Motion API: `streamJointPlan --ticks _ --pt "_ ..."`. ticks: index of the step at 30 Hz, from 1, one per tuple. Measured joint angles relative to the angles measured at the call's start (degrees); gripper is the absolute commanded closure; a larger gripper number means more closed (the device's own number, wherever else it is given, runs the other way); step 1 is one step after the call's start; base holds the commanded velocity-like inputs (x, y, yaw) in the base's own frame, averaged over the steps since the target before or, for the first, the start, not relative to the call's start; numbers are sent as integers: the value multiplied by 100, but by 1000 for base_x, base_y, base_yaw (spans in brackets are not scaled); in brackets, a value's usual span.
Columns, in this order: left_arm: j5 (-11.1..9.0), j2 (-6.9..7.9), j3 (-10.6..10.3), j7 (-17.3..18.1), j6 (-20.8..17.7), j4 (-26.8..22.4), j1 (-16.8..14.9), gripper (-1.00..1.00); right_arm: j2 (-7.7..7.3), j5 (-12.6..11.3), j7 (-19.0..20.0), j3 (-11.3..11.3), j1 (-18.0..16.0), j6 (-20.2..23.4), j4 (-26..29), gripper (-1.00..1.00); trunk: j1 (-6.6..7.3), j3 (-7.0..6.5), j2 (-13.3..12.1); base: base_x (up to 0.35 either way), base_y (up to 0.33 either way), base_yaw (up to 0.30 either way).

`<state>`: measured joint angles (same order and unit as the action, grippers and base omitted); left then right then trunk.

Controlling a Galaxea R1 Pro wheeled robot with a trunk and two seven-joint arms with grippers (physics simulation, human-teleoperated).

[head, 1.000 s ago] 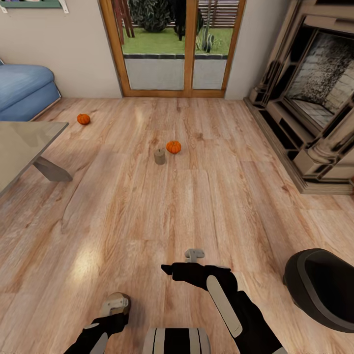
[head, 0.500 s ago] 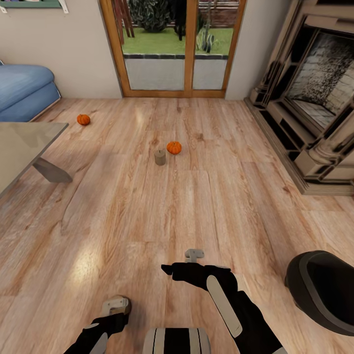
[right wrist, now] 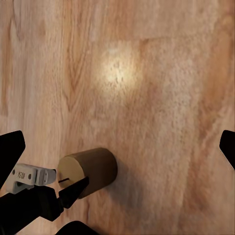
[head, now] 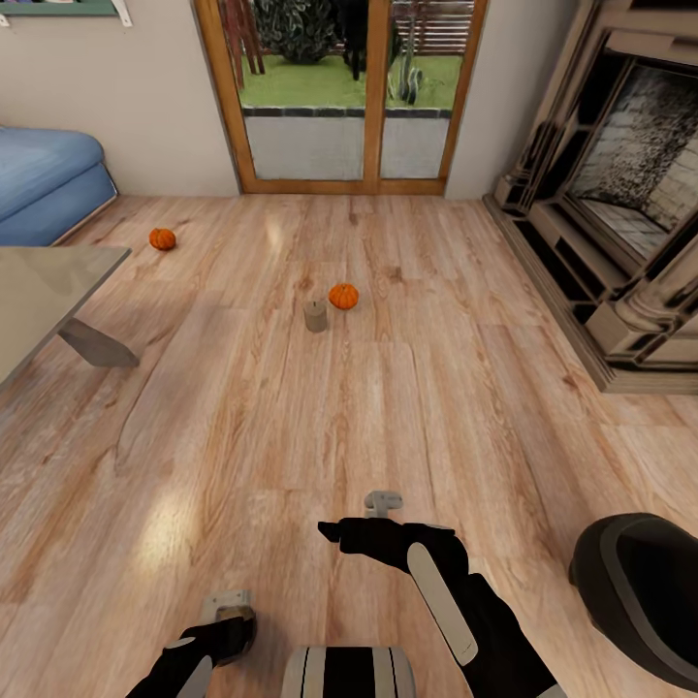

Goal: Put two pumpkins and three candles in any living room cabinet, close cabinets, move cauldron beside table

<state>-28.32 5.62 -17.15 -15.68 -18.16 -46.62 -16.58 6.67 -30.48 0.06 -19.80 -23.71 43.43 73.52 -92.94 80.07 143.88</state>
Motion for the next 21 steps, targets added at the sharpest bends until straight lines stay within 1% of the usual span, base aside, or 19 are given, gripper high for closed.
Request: streamJointPlan --ticks 5,10,21 --pt "0 0 -1 0 0 0 0 -100 0 0 0 0 0 0 0 -100 -1 0 0 10 5 0" --pt "0 0 -2 0 -1 0 0 -100 0 0 2 0 0 -1 0 -100 -1 0 0 1 73 0" --pt "0 0 -1 0 0 -2 0 -100 1 8 2 0 0 0 0 -100 -1 0 0 0 10 0"
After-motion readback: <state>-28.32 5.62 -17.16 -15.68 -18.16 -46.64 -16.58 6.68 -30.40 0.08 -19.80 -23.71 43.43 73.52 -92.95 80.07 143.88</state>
